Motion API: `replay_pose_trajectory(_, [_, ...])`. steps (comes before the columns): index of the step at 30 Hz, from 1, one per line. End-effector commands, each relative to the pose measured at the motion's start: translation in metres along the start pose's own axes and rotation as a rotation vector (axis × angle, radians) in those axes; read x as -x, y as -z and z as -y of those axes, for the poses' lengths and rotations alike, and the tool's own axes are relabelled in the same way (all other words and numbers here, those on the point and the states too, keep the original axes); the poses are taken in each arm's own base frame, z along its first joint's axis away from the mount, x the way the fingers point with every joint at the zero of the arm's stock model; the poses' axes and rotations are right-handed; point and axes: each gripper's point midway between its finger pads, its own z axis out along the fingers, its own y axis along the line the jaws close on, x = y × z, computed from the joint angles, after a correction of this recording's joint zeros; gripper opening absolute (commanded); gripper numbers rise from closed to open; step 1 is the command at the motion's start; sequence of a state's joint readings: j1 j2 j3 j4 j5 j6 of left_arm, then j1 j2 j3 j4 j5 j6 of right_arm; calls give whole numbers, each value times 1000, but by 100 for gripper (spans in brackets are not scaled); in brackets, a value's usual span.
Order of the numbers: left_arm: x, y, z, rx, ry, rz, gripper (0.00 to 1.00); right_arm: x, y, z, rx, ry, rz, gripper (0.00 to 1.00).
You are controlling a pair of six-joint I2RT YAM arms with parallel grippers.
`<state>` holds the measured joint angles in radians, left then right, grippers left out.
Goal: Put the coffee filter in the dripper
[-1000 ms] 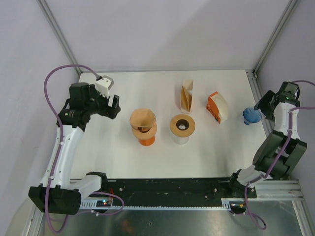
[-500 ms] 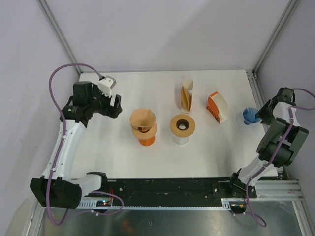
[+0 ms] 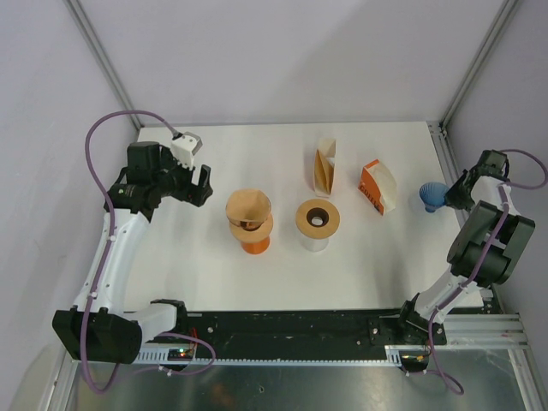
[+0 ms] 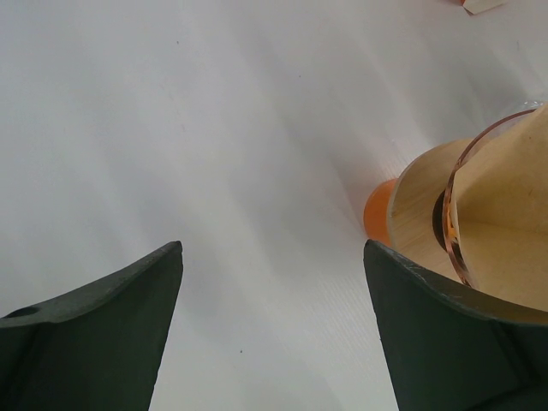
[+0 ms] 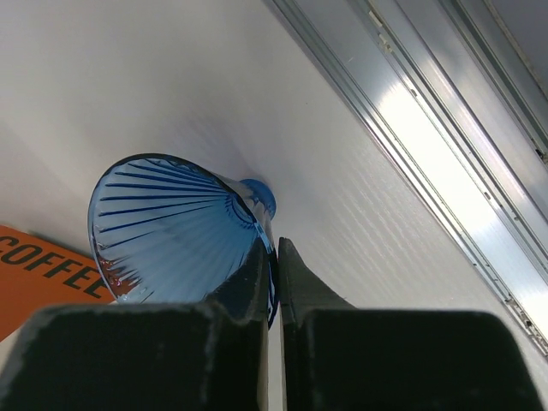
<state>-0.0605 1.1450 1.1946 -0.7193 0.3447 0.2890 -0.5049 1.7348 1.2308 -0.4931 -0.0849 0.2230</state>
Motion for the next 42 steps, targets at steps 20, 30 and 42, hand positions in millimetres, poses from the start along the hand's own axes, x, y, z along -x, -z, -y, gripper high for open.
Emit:
replay_pose_trajectory(20, [70,32,20,-70,-34,190,90,34,192,-107,226,227,276,0])
replay_pose_trajectory(30, [115,38,107,-272,-75,247,85,-90,266,-240,583,628,15,0])
replay_pose_trajectory(42, [125,0,199,-460,-86,142,91,-184,273,-287,716,813,-188,0])
